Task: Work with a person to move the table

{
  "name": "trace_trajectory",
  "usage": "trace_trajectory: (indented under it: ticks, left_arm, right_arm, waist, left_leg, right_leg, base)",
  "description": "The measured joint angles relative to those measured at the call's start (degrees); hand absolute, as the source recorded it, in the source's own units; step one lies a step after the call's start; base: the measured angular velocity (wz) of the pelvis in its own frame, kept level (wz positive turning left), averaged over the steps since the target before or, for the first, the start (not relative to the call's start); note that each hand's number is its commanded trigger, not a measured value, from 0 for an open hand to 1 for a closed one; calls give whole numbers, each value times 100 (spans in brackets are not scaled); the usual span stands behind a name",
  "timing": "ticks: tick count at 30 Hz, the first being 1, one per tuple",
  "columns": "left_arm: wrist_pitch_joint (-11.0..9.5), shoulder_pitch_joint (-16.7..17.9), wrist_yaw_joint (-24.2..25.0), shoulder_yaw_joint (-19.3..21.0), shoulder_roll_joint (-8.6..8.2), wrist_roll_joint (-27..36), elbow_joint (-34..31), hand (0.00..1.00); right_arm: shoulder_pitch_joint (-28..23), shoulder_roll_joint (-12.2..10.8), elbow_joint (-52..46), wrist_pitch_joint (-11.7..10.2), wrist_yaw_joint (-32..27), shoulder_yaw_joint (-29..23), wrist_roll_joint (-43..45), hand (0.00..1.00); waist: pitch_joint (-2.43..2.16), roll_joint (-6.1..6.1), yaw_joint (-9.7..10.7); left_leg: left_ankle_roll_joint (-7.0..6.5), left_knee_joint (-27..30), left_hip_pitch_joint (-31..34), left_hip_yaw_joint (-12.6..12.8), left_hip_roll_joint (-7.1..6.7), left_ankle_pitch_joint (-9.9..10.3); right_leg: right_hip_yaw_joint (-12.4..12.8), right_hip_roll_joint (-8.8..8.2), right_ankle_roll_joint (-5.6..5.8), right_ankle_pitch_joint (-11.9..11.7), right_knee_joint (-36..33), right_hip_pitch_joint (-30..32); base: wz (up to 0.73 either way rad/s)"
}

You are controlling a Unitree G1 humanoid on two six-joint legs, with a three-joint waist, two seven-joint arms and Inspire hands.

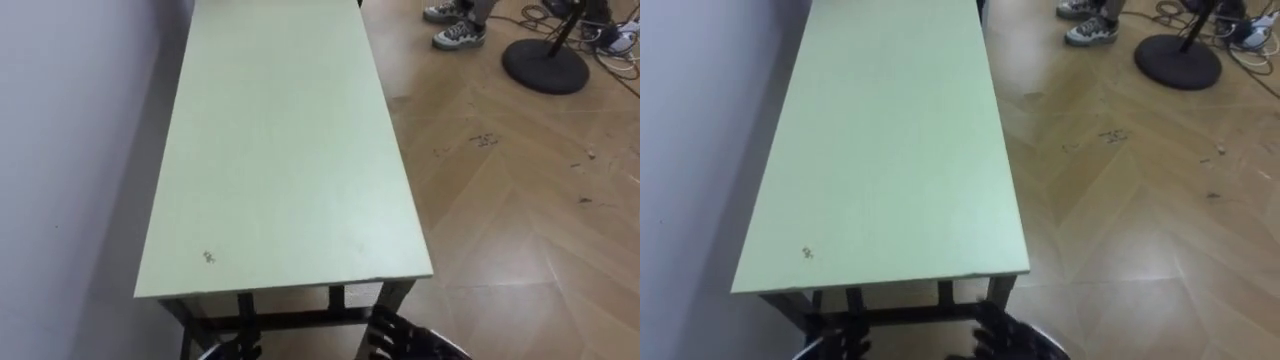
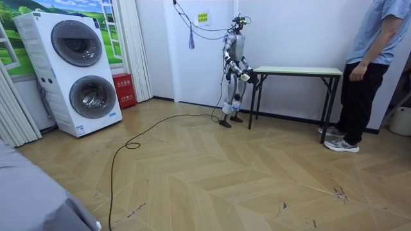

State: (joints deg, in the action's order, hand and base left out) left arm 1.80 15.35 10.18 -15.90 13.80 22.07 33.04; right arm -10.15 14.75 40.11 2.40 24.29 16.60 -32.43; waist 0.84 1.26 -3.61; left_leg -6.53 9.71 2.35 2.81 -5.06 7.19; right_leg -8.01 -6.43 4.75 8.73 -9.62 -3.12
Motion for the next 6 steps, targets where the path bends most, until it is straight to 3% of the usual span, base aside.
trace_trajectory:
  ticks: [2, 6]
  left_arm:
    - [-96, 1, -387, 273, -28, -561, 510, 0]
    - [-220, 4, -930, 629, -168, -1049, 1019, 0]
  right_arm:
    - [-19, -4, 441, 1, -266, 2, 202, 0]
    - [-46, -14, 899, -99, -575, -1, 340, 0]
  waist:
    - [2, 2, 2]
    - [-4, -9, 14]
  left_leg:
    - [15, -8, 9, -3, 20, 8]
    - [32, -8, -5, -45, 34, 16]
  right_leg:
    - [0, 20, -1, -1, 1, 2]
    - [-22, 36, -1, -1, 7, -38]
  base:
    - [0]
    - [4]
